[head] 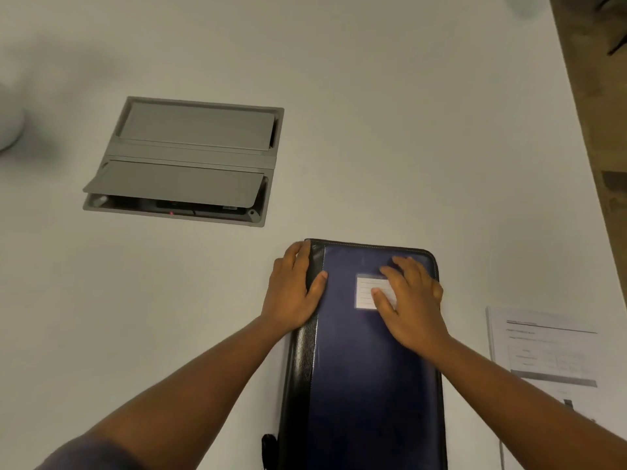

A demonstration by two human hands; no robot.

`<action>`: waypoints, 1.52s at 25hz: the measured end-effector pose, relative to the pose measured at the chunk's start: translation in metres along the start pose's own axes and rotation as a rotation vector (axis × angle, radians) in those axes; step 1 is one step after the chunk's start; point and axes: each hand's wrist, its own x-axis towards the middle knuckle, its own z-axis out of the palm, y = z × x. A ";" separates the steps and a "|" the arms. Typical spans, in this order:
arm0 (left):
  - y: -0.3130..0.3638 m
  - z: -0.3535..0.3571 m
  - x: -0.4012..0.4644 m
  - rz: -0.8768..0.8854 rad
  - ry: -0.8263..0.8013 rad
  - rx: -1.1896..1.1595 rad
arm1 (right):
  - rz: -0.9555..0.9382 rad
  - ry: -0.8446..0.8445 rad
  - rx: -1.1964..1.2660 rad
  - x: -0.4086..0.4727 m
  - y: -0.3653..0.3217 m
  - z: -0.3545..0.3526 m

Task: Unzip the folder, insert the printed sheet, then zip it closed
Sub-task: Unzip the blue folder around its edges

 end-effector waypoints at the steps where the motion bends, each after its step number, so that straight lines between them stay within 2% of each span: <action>1: 0.001 -0.004 0.013 -0.001 -0.024 -0.007 | -0.011 -0.016 0.001 0.016 -0.004 -0.005; 4: -0.001 -0.019 0.048 0.067 -0.073 -0.007 | -0.033 -0.084 0.021 0.064 -0.022 -0.015; 7: -0.002 -0.026 0.064 0.123 -0.126 0.028 | 0.074 -0.230 0.112 0.102 -0.040 -0.024; 12: -0.006 -0.027 0.075 0.093 -0.201 0.038 | 0.218 -0.395 0.101 0.132 -0.067 -0.030; 15: -0.006 -0.024 0.075 0.063 -0.211 0.046 | 0.281 -0.468 0.179 0.140 -0.077 -0.032; 19: -0.001 -0.015 0.071 0.009 -0.168 -0.018 | 0.301 -0.531 0.278 0.146 -0.082 -0.033; 23: 0.003 -0.012 0.071 -0.053 -0.149 -0.078 | 0.328 -0.551 0.075 0.149 -0.082 -0.042; 25: 0.006 -0.010 0.071 -0.082 -0.138 -0.093 | 0.320 -0.562 0.048 0.149 -0.082 -0.044; 31: 0.011 -0.008 0.072 -0.155 -0.108 -0.141 | 0.330 -0.635 0.204 0.150 -0.087 -0.053; 38: 0.017 -0.011 0.071 -0.180 -0.105 -0.169 | 0.422 -0.641 0.327 0.148 -0.088 -0.053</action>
